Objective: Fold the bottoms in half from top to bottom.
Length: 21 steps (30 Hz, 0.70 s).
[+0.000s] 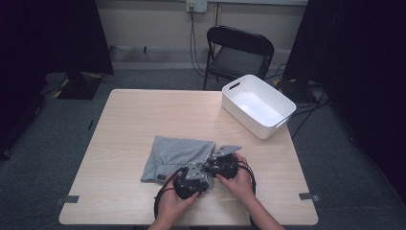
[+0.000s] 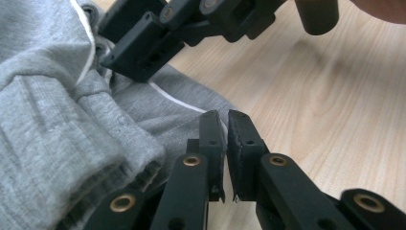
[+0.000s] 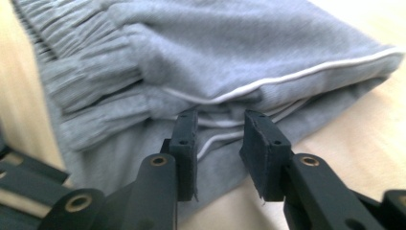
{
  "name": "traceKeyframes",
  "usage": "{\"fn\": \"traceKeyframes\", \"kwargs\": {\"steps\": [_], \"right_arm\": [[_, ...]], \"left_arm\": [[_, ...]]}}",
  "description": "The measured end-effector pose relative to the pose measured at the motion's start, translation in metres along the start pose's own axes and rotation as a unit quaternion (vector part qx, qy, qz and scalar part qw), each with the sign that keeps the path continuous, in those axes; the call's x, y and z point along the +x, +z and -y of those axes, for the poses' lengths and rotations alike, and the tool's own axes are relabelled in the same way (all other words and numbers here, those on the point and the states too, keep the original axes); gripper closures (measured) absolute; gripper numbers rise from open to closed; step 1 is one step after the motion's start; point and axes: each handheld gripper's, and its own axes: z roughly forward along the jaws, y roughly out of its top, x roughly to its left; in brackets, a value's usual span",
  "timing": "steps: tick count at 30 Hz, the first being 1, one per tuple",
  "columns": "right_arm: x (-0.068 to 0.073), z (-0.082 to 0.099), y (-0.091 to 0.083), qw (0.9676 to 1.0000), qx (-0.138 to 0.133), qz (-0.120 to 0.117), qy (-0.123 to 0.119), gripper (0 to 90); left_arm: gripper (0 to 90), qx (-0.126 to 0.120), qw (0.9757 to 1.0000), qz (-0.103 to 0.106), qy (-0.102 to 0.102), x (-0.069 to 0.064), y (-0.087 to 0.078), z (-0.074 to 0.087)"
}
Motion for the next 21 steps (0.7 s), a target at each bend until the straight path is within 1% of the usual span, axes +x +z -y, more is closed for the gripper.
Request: {"fn": "traceKeyframes", "kwargs": {"steps": [1,2,3,4,5,6,7,8,9,10,11,12,13,14,15,17,19,21], "right_arm": [[0.001,0.001,0.001,1.0000,0.007,-0.004,-0.002,65.7],[0.002,0.003,0.002,0.9999,0.003,-0.003,-0.011,66.4],[0.002,0.002,0.002,0.9999,0.004,0.001,-0.016,67.0],[0.003,0.002,0.002,0.9998,0.007,0.002,-0.016,70.1],[0.004,0.001,0.002,0.9997,0.010,0.000,-0.021,77.4],[0.005,0.000,0.003,0.9995,0.013,-0.004,-0.028,80.3],[0.005,0.000,0.004,0.9993,0.015,-0.002,-0.033,82.2],[0.006,-0.001,0.004,0.9993,0.018,-0.003,-0.032,85.9],[0.006,-0.002,0.004,0.9993,0.020,-0.004,-0.031,87.6],[0.006,-0.002,0.004,0.9994,0.020,-0.004,-0.029,88.0],[0.005,-0.002,0.004,0.9995,0.020,-0.006,-0.024,88.4],[0.004,-0.002,0.004,0.9995,0.021,-0.009,-0.019,88.6],[0.003,-0.002,0.004,0.9996,0.020,-0.009,-0.017,88.7],[0.003,-0.002,0.004,0.9997,0.019,-0.010,-0.016,88.8],[0.002,-0.002,0.003,0.9997,0.015,-0.011,-0.013,88.9],[0.000,-0.002,0.001,0.9998,0.012,-0.010,-0.008,88.8],[-0.001,-0.004,-0.001,0.9999,0.008,-0.010,-0.004,88.8],[-0.002,-0.005,-0.002,0.9999,0.008,-0.007,-0.008,88.8]], "left_arm": [[85.3,0.000,1.0000,0.000,0.000,0.000,0.000,0.000],[85.2,-0.001,1.0000,0.000,0.000,0.000,0.000,0.000],[85.0,0.002,1.0000,0.000,0.001,0.000,0.000,-0.001],[84.9,0.003,1.0000,0.000,0.003,0.000,0.000,-0.001],[84.6,0.003,1.0000,0.000,0.002,-0.001,0.000,-0.001],[83.9,0.001,1.0000,0.001,0.002,-0.001,0.000,-0.001],[82.9,0.002,1.0000,-0.001,0.006,0.000,-0.001,-0.002],[80.7,0.002,1.0000,-0.001,0.006,0.000,-0.001,-0.002],[78.4,-0.007,1.0000,0.001,0.004,-0.002,-0.002,-0.003],[75.9,-0.011,0.9999,0.005,0.005,-0.002,-0.004,-0.004],[71.8,-0.021,0.9997,0.008,0.002,-0.003,-0.005,-0.005],[67.8,-0.027,0.9996,0.007,0.008,-0.004,-0.008,-0.006],[63.2,-0.027,0.9996,0.007,0.008,-0.004,-0.008,-0.006],[58.1,-0.039,0.9992,0.004,0.012,-0.006,-0.013,-0.010],[53.7,-0.045,0.9989,0.005,0.014,-0.006,-0.017,-0.012],[47.3,-0.056,0.9982,-0.004,0.020,-0.005,-0.025,-0.015],[42.5,-0.067,0.9976,-0.009,0.014,0.000,-0.035,-0.017],[37.8,-0.076,0.9968,-0.023,0.012,0.006,-0.046,-0.019]]}}
